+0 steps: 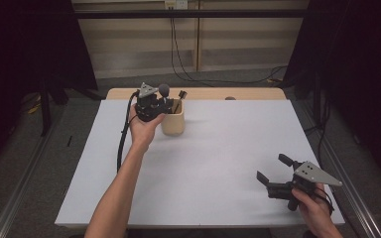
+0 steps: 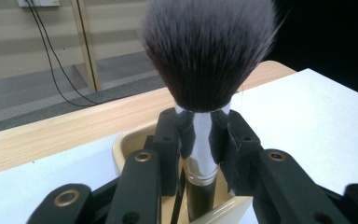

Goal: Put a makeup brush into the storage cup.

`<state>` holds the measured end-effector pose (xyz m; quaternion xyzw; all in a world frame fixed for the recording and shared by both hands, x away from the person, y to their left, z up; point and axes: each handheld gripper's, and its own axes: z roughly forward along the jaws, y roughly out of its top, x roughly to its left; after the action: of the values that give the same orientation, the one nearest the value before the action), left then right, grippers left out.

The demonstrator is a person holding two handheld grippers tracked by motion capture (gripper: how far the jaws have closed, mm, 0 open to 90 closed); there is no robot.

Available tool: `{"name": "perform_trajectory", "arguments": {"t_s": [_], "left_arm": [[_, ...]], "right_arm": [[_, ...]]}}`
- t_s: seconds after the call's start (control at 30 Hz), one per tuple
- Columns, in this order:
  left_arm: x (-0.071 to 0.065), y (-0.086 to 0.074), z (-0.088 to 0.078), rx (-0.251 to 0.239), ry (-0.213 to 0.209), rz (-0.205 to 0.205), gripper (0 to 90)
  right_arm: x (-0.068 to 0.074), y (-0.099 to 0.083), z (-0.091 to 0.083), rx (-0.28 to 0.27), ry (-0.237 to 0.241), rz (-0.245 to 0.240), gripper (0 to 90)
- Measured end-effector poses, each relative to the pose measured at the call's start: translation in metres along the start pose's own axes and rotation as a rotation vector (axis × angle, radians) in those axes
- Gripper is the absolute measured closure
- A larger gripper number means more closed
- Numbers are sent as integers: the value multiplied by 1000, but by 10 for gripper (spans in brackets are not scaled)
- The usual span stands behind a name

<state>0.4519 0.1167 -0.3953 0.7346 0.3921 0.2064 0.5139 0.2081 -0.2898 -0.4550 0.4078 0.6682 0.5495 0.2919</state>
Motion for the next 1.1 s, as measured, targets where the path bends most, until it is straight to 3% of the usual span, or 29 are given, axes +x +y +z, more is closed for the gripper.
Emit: {"name": "perform_trajectory", "arguments": {"t_s": [0.37,0.5,0.73,0.97,1.1], "left_arm": [[2,-6,2,23,15,20,696],[6,-10,4,28,27,9,597],[11,-17,-1,8,81,1,296],[14,-15,-7,-18,115,-4,76],[14,-15,-9,-23,94,-17,39]], "right_arm": [[0,0,0,5,3,-2,0],[0,0,0,3,0,0,0],[-1,0,0,2,-14,2,0],[0,0,1,2,-10,2,0],[0,0,1,2,-9,3,0]]}}
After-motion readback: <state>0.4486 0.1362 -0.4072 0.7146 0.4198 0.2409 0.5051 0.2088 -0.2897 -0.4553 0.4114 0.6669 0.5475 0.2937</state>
